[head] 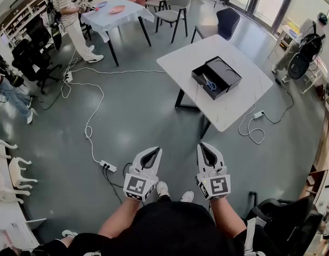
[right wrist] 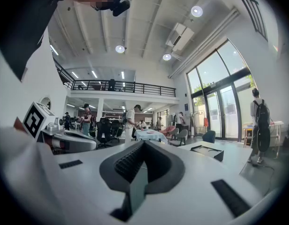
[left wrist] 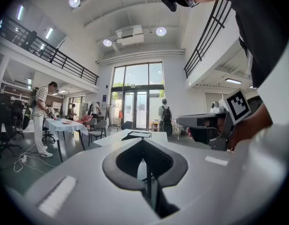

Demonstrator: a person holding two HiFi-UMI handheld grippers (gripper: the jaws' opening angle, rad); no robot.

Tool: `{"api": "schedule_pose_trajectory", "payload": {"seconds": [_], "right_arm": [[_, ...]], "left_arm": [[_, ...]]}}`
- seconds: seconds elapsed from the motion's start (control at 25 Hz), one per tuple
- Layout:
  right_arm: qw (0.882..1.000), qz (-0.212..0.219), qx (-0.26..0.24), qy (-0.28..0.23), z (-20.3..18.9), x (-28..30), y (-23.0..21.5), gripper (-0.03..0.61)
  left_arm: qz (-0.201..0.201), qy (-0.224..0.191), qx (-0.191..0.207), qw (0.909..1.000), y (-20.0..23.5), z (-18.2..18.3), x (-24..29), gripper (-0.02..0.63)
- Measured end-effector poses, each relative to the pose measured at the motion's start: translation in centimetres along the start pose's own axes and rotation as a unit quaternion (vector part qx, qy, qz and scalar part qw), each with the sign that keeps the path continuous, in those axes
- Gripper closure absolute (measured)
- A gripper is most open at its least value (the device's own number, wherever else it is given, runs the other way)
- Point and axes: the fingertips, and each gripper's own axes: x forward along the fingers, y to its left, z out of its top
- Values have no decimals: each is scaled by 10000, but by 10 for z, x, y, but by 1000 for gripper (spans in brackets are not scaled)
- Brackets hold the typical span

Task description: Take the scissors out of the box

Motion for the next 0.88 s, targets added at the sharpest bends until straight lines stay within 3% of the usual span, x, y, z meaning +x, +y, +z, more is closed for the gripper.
{"api": "schedule_pose_trajectory", "payload": {"seconds": [0.56,0.88], "right_arm": [[9999,125,52,-56,3,-18,8,571],[9996,55,-258,-45,6,-5,21,571]], "left_arm": [[87,29,-10,10000,-12,4,-14,604],[-12,-66,-24,10000,5,7,-17,604]]}}
